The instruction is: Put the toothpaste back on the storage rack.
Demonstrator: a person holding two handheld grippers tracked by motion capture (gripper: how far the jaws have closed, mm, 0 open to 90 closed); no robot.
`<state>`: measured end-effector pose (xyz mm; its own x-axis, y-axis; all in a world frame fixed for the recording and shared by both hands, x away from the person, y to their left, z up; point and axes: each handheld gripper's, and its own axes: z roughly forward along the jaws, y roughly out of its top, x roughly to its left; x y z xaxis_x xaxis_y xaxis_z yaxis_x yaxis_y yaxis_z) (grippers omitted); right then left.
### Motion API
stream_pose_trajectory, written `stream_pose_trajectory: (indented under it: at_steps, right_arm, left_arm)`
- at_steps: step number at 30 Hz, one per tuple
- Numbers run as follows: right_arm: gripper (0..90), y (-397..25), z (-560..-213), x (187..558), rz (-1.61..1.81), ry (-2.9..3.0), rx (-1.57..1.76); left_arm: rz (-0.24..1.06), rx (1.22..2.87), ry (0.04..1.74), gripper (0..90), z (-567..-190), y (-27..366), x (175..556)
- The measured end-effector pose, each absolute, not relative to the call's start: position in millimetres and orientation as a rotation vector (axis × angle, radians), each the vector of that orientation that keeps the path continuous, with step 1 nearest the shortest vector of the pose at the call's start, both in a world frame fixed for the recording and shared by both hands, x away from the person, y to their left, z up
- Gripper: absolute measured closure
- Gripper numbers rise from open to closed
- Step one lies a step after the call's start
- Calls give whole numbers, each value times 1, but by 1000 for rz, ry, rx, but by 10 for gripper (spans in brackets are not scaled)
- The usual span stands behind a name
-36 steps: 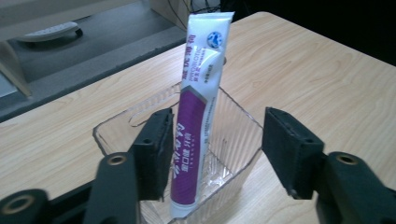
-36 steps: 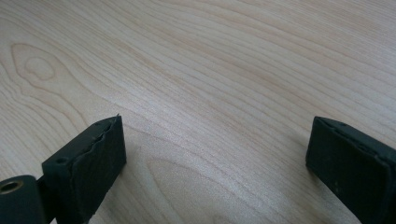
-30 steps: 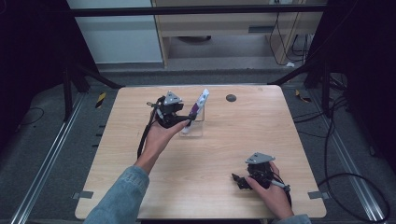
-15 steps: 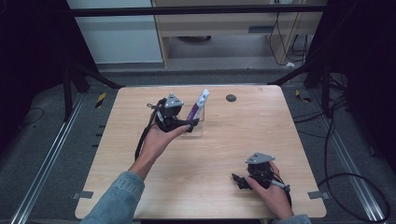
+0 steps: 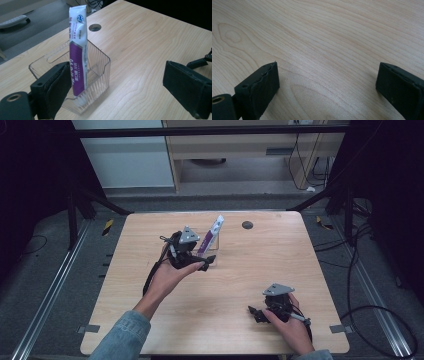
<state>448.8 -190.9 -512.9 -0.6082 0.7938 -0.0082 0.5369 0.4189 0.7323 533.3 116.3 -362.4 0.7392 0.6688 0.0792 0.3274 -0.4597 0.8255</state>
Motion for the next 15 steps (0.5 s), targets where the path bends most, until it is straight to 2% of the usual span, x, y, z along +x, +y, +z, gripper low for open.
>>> stream_pose_trajectory:
  at_steps: [15]
  right_arm:
    - [51,-191,-513,449,1007,2325,1142]
  left_arm:
    - [501,2143,728,43,-373,120,515]
